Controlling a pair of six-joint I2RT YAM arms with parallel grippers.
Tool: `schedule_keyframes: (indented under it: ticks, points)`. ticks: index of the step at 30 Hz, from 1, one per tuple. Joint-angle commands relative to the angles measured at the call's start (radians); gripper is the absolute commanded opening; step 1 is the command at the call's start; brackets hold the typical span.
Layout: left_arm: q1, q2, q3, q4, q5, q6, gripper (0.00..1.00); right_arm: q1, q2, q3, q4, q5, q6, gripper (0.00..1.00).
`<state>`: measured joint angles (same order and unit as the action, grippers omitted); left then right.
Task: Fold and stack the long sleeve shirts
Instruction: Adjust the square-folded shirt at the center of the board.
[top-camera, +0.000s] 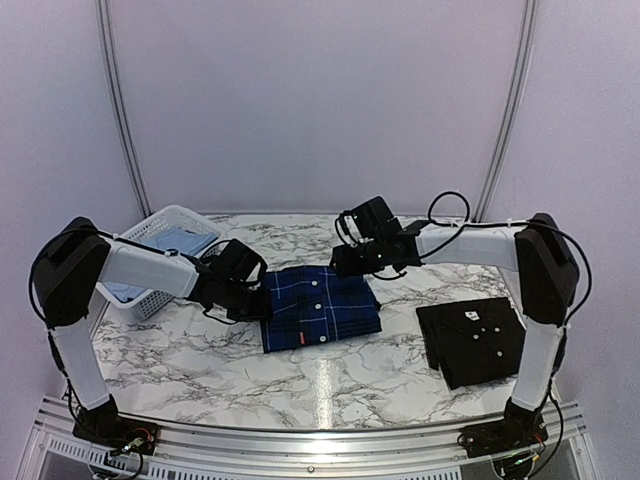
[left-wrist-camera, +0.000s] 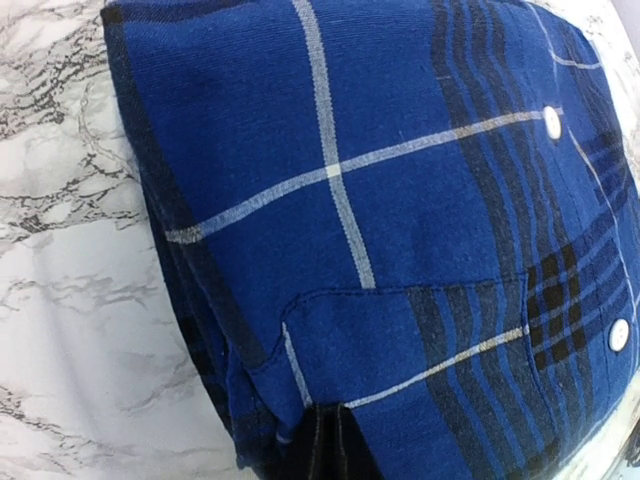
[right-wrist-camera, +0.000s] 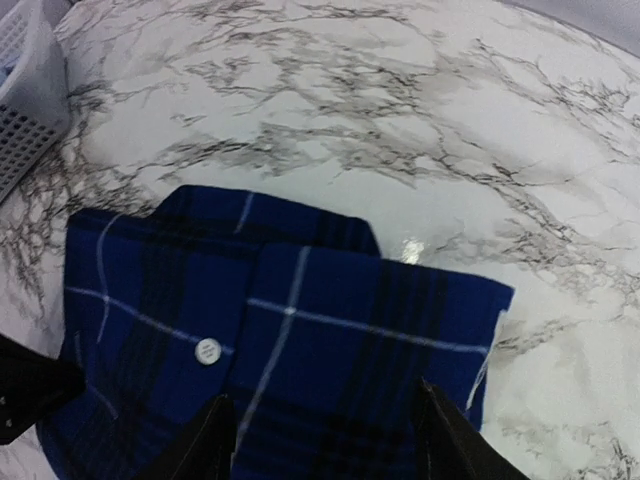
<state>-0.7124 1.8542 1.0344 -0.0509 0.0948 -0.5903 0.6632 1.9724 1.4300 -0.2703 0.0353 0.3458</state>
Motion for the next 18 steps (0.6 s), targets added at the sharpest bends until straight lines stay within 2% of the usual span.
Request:
schedule_keyframes:
  ticks: [1,7,12,18]
  points:
    - [0.007,-0.069,-0.011,-0.060,0.023,0.024,0.10,0.130,-0.100,-0.079,-0.034,0.083,0.027,0.56]
    - [0.012,-0.143,-0.005,-0.088,0.035,-0.001,0.12,0.292,-0.092,-0.124,-0.096,0.129,0.117,0.56]
    - [0.037,-0.186,-0.038,-0.097,0.037,-0.040,0.14,0.341,0.003,-0.147,-0.114,0.150,0.181,0.56]
    - [0.073,-0.189,-0.073,-0.094,0.059,-0.054,0.27,0.392,0.044,-0.125,-0.120,0.146,0.214,0.65]
